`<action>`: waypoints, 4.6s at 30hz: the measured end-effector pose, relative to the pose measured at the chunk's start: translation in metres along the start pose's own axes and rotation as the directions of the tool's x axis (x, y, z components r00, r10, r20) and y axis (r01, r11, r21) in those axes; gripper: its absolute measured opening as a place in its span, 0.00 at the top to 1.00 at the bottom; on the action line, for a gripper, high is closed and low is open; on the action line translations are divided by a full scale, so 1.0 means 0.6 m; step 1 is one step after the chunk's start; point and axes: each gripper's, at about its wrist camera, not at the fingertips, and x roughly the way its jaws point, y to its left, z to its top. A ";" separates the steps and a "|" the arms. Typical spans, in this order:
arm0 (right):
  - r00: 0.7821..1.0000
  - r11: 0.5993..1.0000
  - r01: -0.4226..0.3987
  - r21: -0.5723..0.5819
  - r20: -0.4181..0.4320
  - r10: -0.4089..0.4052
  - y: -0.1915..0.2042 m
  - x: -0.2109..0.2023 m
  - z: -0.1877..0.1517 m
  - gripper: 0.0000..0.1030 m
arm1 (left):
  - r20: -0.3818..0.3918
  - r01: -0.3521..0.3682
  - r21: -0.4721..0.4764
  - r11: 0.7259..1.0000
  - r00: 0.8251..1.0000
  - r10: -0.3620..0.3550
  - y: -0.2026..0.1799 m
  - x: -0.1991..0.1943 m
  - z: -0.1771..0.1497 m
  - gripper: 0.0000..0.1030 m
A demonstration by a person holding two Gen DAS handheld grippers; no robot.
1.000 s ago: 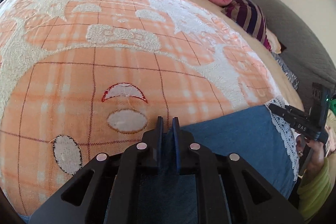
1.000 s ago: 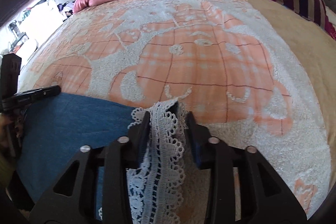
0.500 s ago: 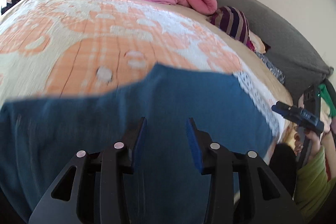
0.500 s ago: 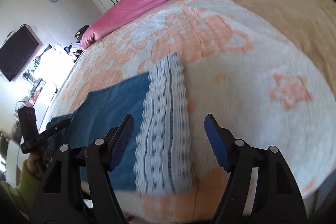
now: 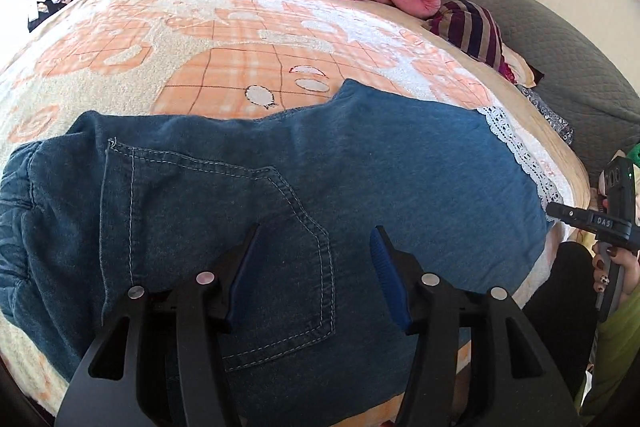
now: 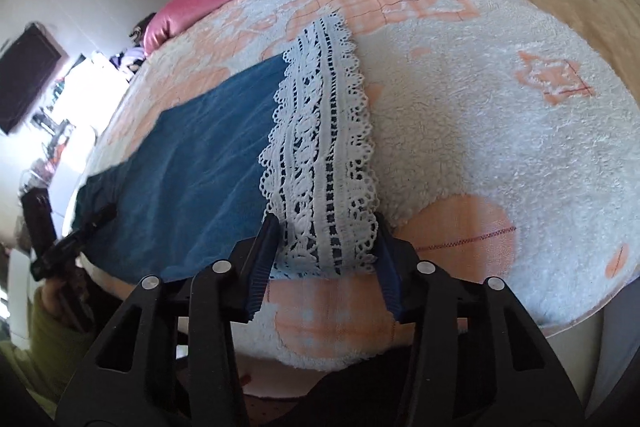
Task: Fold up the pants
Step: 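Open both grippers to release the straightened pants and hover above them, then move both open grippers over the pants toward the lace-trimmed edge, then grasp the lace-trimmed edge with the left gripper while the right gripper grasps beside it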
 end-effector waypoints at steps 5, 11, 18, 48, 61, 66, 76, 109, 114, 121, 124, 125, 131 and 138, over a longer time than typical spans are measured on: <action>0.997 0.988 0.073 -0.134 0.033 -0.069 0.029 -0.034 -0.007 0.83 | -0.001 0.018 -0.019 1.000 1.000 -0.018 0.006 -0.002 -0.001 0.48; 0.984 0.974 0.167 -0.151 -0.032 -0.174 0.016 -0.009 -0.018 0.78 | -0.001 0.039 -0.041 0.998 0.999 -0.039 0.014 -0.001 -0.002 0.48; 0.977 0.975 0.210 -0.074 0.038 -0.208 -0.003 -0.055 -0.023 0.45 | 0.003 0.053 -0.049 0.997 0.999 -0.053 0.016 -0.006 -0.003 0.48; 0.986 0.916 0.162 -0.368 0.013 -0.169 0.164 0.130 0.048 0.17 | 0.014 -0.044 0.025 0.999 0.999 0.043 0.017 0.055 0.061 0.23; 0.995 0.947 0.085 -0.310 0.077 -0.064 0.182 0.056 0.010 0.12 | 0.027 -0.095 0.098 0.991 0.995 0.092 -0.014 -0.022 0.031 0.08; 0.994 0.918 0.106 -0.381 0.032 -0.102 0.206 0.061 -0.026 0.12 | -0.017 -0.163 0.191 0.968 0.986 0.169 -0.033 -0.024 -0.013 0.08; 0.993 0.946 0.103 -0.306 -0.030 -0.118 0.164 0.072 -0.039 0.11 | -0.042 -0.156 0.178 0.972 0.985 0.166 -0.002 -0.019 -0.035 0.08; 0.988 0.997 0.074 -0.014 0.136 -0.071 0.052 -0.061 -0.052 0.09 | 0.008 0.035 0.289 0.957 0.999 -0.039 -0.174 -0.060 0.028 0.07; 0.991 0.999 0.030 0.031 0.130 -0.034 0.043 -0.050 -0.046 0.09 | -0.019 0.061 0.322 0.945 0.998 -0.058 -0.208 -0.027 0.049 0.07; 0.991 0.998 0.033 0.051 0.129 -0.040 0.035 -0.041 -0.039 0.09 | -0.068 0.103 0.389 0.915 0.994 -0.083 -0.268 0.041 0.108 0.07; 0.991 0.997 0.024 0.075 0.128 -0.034 0.026 -0.039 -0.037 0.09 | -0.073 0.078 0.441 0.894 0.996 -0.052 -0.292 0.078 0.137 0.07; 0.991 0.996 0.020 0.082 0.127 -0.030 0.023 -0.036 -0.037 0.09 | -0.074 0.071 0.455 0.888 0.996 -0.042 -0.298 0.089 0.146 0.07; 0.993 0.994 0.002 0.112 0.117 -0.015 0.011 -0.021 -0.034 0.09 | -0.147 0.141 0.468 0.872 0.986 -0.081 -0.325 0.160 0.198 0.07; 0.993 0.995 0.015 0.098 0.115 -0.026 0.009 -0.005 -0.024 0.09 | -0.220 0.218 0.475 0.853 0.967 -0.125 -0.354 0.249 0.242 0.07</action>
